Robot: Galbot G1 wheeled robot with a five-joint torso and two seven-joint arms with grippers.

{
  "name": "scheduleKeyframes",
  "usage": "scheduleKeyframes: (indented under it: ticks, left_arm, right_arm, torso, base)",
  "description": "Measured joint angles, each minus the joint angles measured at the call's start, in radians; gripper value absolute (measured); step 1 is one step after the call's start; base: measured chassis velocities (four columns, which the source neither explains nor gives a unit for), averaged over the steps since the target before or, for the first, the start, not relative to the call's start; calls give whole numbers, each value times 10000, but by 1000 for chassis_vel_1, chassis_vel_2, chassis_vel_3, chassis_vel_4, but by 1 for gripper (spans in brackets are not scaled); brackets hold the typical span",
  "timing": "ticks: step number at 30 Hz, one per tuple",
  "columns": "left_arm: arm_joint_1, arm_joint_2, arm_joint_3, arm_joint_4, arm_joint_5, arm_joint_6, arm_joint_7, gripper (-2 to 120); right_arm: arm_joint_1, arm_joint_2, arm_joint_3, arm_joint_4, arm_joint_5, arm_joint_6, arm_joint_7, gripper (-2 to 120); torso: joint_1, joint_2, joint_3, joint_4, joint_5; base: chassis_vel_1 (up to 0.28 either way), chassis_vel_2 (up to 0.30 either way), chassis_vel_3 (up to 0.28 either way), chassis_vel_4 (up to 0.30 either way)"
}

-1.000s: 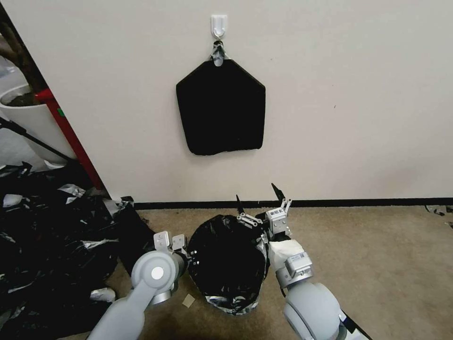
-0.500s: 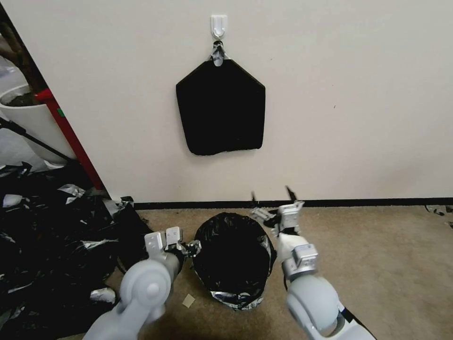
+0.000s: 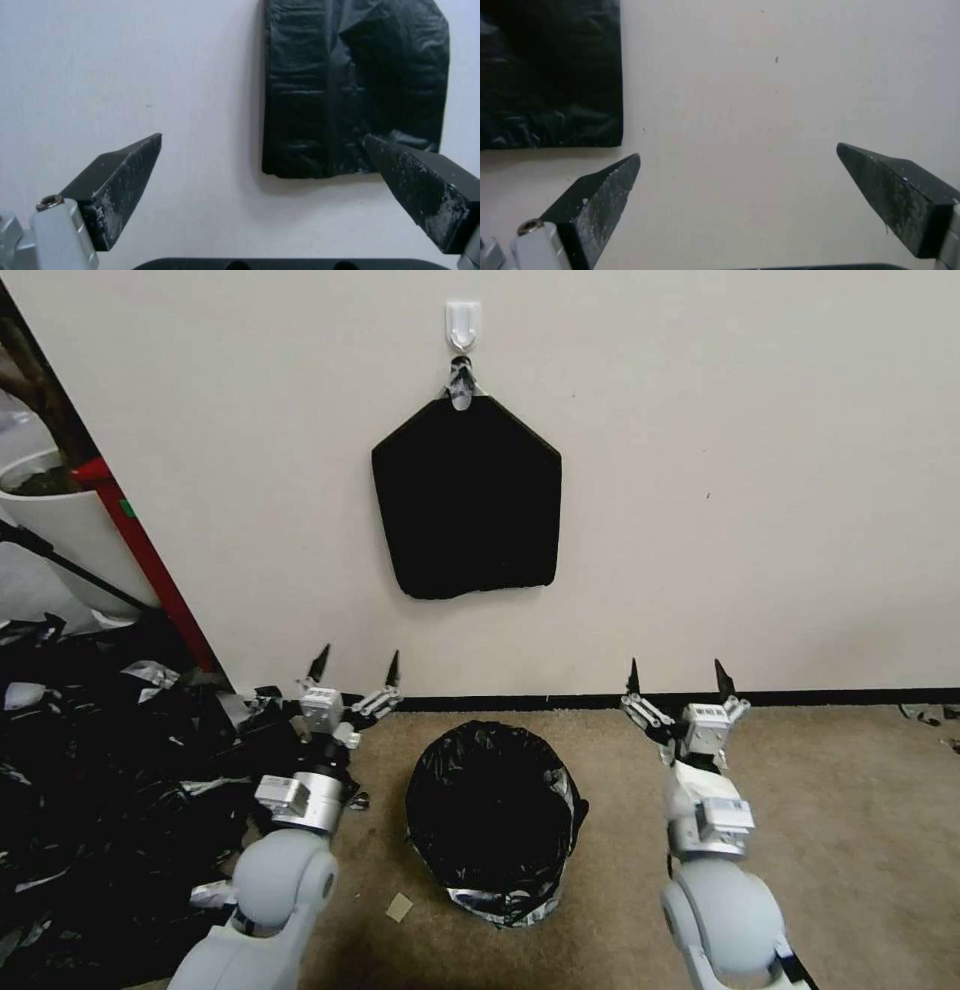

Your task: Place a trash bag onto the trash bin.

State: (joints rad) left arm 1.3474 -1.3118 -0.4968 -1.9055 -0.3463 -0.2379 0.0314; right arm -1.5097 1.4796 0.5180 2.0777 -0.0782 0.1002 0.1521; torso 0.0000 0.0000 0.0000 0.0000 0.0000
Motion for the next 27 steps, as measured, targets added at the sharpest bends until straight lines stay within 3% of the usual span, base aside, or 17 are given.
scheduleKeyframes:
  ticks: [27]
  left_arm:
    - [63,76,41,-107,-494,292,81,100]
  right_arm:
    - [9,-28,43,46,409,4,-266,100]
  torso:
    - [0,0,1,0,0]
  base:
    - [0,0,0,0]
